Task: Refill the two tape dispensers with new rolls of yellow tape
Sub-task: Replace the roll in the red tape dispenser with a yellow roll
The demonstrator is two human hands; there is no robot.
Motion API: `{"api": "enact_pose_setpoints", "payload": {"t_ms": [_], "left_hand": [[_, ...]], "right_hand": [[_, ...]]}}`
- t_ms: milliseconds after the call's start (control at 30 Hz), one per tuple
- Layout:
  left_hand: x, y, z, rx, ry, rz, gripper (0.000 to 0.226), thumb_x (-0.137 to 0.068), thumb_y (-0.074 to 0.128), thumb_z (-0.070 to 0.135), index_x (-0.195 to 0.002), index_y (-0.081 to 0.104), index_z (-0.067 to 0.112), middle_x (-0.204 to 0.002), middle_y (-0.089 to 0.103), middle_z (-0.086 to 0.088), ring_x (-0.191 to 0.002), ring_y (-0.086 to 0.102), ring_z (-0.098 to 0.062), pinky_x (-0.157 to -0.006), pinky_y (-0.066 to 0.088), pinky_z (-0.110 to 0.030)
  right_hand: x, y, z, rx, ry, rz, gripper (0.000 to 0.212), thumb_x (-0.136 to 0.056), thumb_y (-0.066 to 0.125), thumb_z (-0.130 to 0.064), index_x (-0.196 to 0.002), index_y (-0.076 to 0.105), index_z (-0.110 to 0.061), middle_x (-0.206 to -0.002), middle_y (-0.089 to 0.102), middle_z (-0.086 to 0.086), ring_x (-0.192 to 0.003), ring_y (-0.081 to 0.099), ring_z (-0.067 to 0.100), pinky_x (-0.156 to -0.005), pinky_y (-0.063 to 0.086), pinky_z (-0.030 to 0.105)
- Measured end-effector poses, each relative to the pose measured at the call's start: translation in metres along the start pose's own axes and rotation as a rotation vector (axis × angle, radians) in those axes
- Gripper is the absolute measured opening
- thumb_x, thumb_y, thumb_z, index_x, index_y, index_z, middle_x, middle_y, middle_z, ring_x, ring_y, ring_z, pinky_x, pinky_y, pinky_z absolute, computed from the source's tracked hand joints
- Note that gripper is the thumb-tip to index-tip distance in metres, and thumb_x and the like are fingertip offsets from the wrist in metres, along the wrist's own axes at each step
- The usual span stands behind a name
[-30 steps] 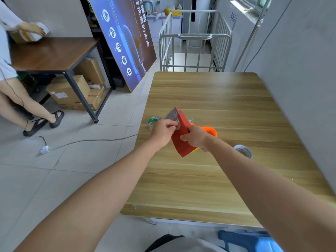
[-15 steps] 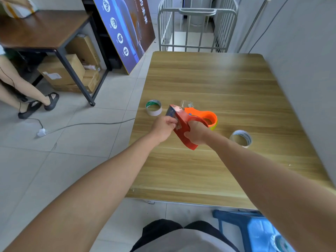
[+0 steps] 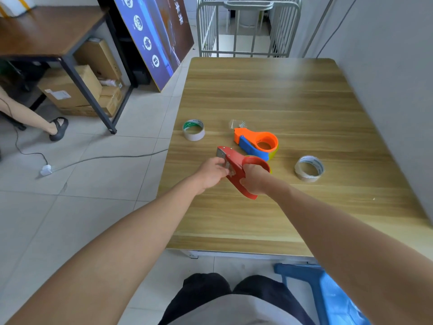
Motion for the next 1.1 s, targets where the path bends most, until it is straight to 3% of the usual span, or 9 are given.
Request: {"api": "enact_pose_setpoints", "payload": {"t_ms": [100, 200, 300, 367, 433, 500, 633, 833, 1100], "left_hand": [[-0.003, 0.007, -0.009, -0.013, -0.002, -0.019, 0.054, -0.090, 0.053, 0.006, -0.140, 0.033, 0.003, -0.125, 0.059, -0.017, -0.099, 0.054, -0.019, -0.071, 0.045, -0.026], [-0.005, 0.008, -0.018, -0.013, -0.001, -0.025, 0.054, -0.090, 0.053, 0.004, -0.140, 0.033, 0.005, -0.110, 0.059, -0.013, -0.095, 0.052, -0.020, -0.066, 0.043, -0.021], [-0.009, 0.007, -0.027, -0.042, -0.003, -0.018, 0.056, -0.090, 0.054, 0.007, -0.141, 0.033, 0.008, -0.107, 0.054, -0.008, -0.094, 0.053, -0.020, -0.067, 0.045, -0.021], [-0.014, 0.006, -0.033, -0.068, -0.006, -0.015, 0.058, -0.090, 0.055, 0.009, -0.143, 0.032, 0.009, -0.113, 0.052, -0.009, -0.100, 0.054, -0.021, -0.077, 0.048, -0.027], [-0.016, 0.006, -0.038, -0.090, -0.015, -0.015, 0.059, -0.089, 0.055, 0.011, -0.144, 0.031, 0.013, -0.129, 0.049, -0.009, -0.115, 0.051, -0.023, -0.097, 0.045, -0.035], [-0.018, 0.007, -0.039, -0.087, -0.020, -0.030, 0.060, -0.089, 0.056, 0.012, -0.144, 0.031, 0.015, -0.143, 0.040, -0.008, -0.126, 0.046, -0.024, -0.108, 0.039, -0.039], [-0.021, 0.010, -0.042, -0.049, -0.028, -0.060, 0.060, -0.091, 0.052, 0.008, -0.145, 0.027, 0.015, -0.145, 0.041, -0.001, -0.128, 0.044, -0.020, -0.108, 0.037, -0.036], [-0.031, 0.000, -0.047, -0.064, -0.026, -0.058, 0.057, -0.092, 0.048, 0.006, -0.144, 0.029, 0.020, -0.145, 0.042, 0.001, -0.127, 0.043, -0.017, -0.109, 0.035, -0.035], [-0.040, -0.008, -0.057, -0.089, -0.033, -0.051, 0.057, -0.091, 0.051, 0.007, -0.143, 0.032, 0.017, -0.148, 0.038, 0.000, -0.132, 0.040, -0.020, -0.112, 0.034, -0.040]], "right_hand": [[-0.005, 0.011, 0.005, -0.002, 0.012, -0.007, 0.029, -0.092, 0.050, -0.012, -0.116, 0.058, 0.002, -0.117, 0.062, 0.023, -0.110, 0.058, 0.040, -0.091, 0.047, 0.044], [-0.009, 0.020, 0.004, 0.001, 0.016, 0.006, 0.031, -0.093, 0.050, -0.013, -0.120, 0.056, 0.001, -0.121, 0.060, 0.023, -0.112, 0.057, 0.040, -0.092, 0.046, 0.044], [-0.011, 0.031, 0.006, 0.041, 0.071, -0.017, 0.041, -0.100, 0.039, -0.015, -0.138, 0.040, 0.000, -0.140, 0.047, 0.018, -0.129, 0.046, 0.036, -0.103, 0.042, 0.043], [-0.013, 0.035, 0.005, 0.109, 0.077, -0.023, 0.044, -0.100, 0.038, -0.015, -0.142, 0.035, 0.000, -0.143, 0.044, 0.017, -0.132, 0.043, 0.036, -0.106, 0.039, 0.044], [-0.018, 0.038, 0.005, 0.151, 0.050, -0.016, 0.038, -0.097, 0.044, -0.013, -0.132, 0.047, 0.001, -0.133, 0.053, 0.021, -0.123, 0.051, 0.039, -0.100, 0.042, 0.045], [-0.022, 0.039, 0.005, 0.161, 0.049, -0.004, 0.035, -0.095, 0.046, -0.012, -0.127, 0.052, 0.002, -0.128, 0.056, 0.023, -0.120, 0.053, 0.040, -0.098, 0.043, 0.044], [-0.031, 0.048, 0.009, 0.240, 0.112, -0.061, 0.046, -0.100, 0.040, -0.016, -0.142, 0.033, 0.002, -0.142, 0.044, 0.019, -0.132, 0.044, 0.037, -0.107, 0.039, 0.042], [-0.048, 0.052, -0.001, 0.252, 0.103, -0.020, 0.047, -0.096, 0.050, -0.017, -0.138, 0.039, 0.001, -0.137, 0.050, 0.017, -0.126, 0.051, 0.034, -0.100, 0.044, 0.040], [-0.067, 0.049, -0.009, 0.251, 0.073, 0.013, 0.049, -0.096, 0.049, -0.015, -0.140, 0.034, 0.002, -0.142, 0.045, 0.015, -0.131, 0.046, 0.033, -0.104, 0.042, 0.042]]}}
Point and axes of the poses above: each hand's wrist, its own x-axis away from the middle knuckle, its own y-axis out of the palm, z = x × y, the point moved 7 cm from there along -x, towards the middle knuckle
